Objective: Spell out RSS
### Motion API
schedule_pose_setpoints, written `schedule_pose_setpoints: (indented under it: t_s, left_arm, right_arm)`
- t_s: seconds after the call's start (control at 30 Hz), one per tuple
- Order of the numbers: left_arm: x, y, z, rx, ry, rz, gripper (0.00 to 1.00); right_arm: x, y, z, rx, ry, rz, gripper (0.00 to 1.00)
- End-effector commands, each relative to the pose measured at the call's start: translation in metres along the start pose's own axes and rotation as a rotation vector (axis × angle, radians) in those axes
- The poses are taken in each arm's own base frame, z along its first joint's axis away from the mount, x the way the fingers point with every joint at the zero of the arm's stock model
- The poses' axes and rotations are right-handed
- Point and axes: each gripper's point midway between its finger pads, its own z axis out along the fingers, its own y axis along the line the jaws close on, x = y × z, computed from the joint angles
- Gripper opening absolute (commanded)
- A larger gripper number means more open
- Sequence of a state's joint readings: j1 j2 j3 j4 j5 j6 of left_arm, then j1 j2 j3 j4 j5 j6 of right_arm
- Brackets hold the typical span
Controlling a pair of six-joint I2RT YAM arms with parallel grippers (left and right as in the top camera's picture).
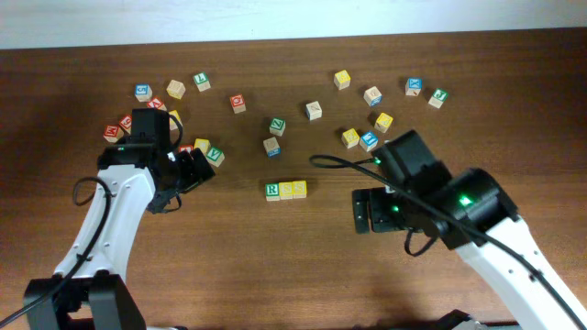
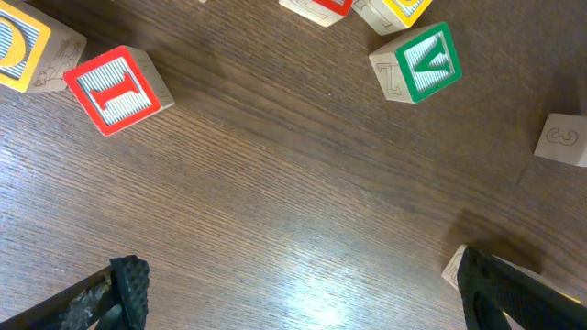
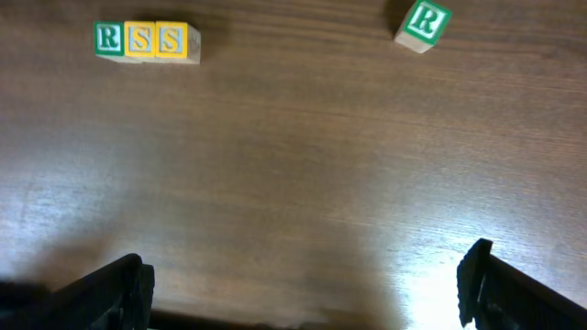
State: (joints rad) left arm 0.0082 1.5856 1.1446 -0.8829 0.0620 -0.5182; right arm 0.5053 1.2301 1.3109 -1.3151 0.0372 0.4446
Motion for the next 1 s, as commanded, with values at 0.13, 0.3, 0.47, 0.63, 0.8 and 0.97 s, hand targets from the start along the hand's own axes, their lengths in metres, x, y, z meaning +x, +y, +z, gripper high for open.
schedule_pose_setpoints:
  t_s: [0.13,0.3,0.47,0.63,0.8,0.97]
  left_arm:
    - [-0.005,0.0,-0.006,0.0,-0.023,-0.015,0.99]
    - [-0.005,0.0,-0.006,0.0,-0.023,-0.015,0.99]
    - [-0.005,0.0,-0.006,0.0,-0.023,-0.015,0.99]
    - [-0.005,0.0,-0.006,0.0,-0.023,-0.015,0.99]
    - [-0.005,0.0,-0.006,0.0,-0.023,-0.015,0.99]
    - [-0.005,0.0,-0.006,0.0,-0.023,-0.015,0.99]
  right_arm:
    - [0.004,-0.048,0.005,0.017,-0.164,0.154,0.98]
    - [0.008,-0.058,0.01,-0.049,-0.319,0.132,0.98]
    - [0.016,-0.08,0.008,-0.049,-0.498,0.173,0.98]
    - [0.023,-0.095,-0.001,-0.041,-0.671,0.213,0.98]
    - [0.027,-0.097,0.002,-0.042,-0.761,0.185,0.98]
    - [0.025,-0.099,0.015,-0.034,-0.834,0.135,0.98]
